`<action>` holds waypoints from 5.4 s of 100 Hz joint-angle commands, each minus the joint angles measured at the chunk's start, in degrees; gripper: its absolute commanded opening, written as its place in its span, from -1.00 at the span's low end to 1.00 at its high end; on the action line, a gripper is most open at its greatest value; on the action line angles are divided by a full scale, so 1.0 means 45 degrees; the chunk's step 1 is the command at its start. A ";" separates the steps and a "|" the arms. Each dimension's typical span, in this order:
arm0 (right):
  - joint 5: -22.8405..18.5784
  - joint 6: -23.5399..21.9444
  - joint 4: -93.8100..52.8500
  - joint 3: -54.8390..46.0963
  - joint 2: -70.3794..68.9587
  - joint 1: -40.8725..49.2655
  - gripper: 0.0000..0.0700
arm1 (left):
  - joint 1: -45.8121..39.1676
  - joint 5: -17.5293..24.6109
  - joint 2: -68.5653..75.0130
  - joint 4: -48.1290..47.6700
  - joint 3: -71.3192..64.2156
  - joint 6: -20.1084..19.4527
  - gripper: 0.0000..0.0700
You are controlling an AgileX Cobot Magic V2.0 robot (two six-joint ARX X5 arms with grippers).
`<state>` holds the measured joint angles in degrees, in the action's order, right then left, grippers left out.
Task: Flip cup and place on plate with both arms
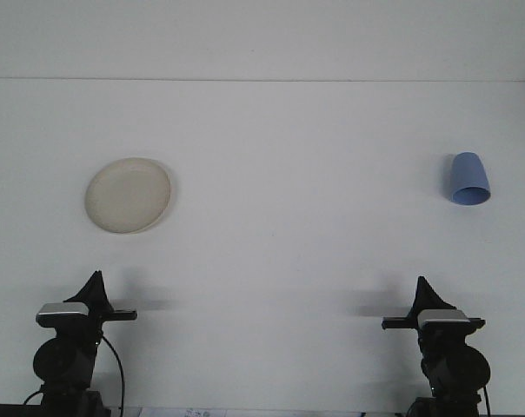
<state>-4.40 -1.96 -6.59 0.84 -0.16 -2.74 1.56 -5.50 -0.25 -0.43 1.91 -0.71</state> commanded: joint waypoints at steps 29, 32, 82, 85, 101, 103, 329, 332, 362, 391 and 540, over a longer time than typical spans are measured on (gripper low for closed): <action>-0.0019 -0.0155 0.0141 -0.0024 0.0019 -0.0039 -0.98 | -0.0010 -0.0010 0.0015 0.0146 -0.0248 0.0029 -0.96; -0.0019 -0.0155 0.0136 -0.0024 0.0019 -0.0039 -0.98 | -0.0010 -0.0010 0.0015 0.0146 -0.0248 0.0029 -0.96; -0.0136 -0.0831 0.0214 -0.0024 0.0019 -0.0039 -0.98 | -0.0010 -0.0010 0.0015 0.0146 -0.0248 0.0029 -0.96; -0.0277 -0.1248 0.0209 -0.0024 0.0019 -0.0039 -0.98 | -0.0010 -0.0010 0.0015 0.0146 -0.0248 0.0029 -0.96; -0.1069 -0.3075 0.0209 -0.0024 0.0019 -0.0039 -0.98 | -0.0010 -0.0010 0.0015 0.0146 -0.0248 0.0029 -0.96; -0.1059 -0.3245 0.0219 -0.0024 0.0019 -0.0039 -0.98 | -0.0010 -0.0010 0.0015 0.0146 -0.0248 0.0029 -0.96; -0.4022 0.2006 0.7572 1.4095 -2.5679 -0.6348 -0.02 | -0.0010 -0.0010 0.0015 0.0146 -0.0248 0.0029 -0.96; -0.4027 0.2021 0.7572 1.4188 -2.5743 -0.6309 -0.20 | -0.0010 -0.0010 0.0015 0.0146 -0.0248 0.0029 -0.96; -0.4075 0.1326 0.7723 1.4265 -2.5140 -0.6300 -1.00 | -0.0010 -0.0010 0.0015 0.0146 -0.0248 0.0029 -0.96; -0.3677 -0.0976 0.4075 1.4260 -2.1765 -0.5644 -1.00 | -0.0010 -0.0010 0.0015 0.0146 -0.0248 0.0029 -0.96; -0.0267 -0.0282 -1.3984 1.7743 -2.1498 1.1798 -0.55 | -0.0010 -0.0010 0.0015 0.0146 -0.0248 0.0029 -0.96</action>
<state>-5.76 -3.03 -69.78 79.46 -95.90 49.56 1.56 -5.50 -0.25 -0.43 1.91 -0.71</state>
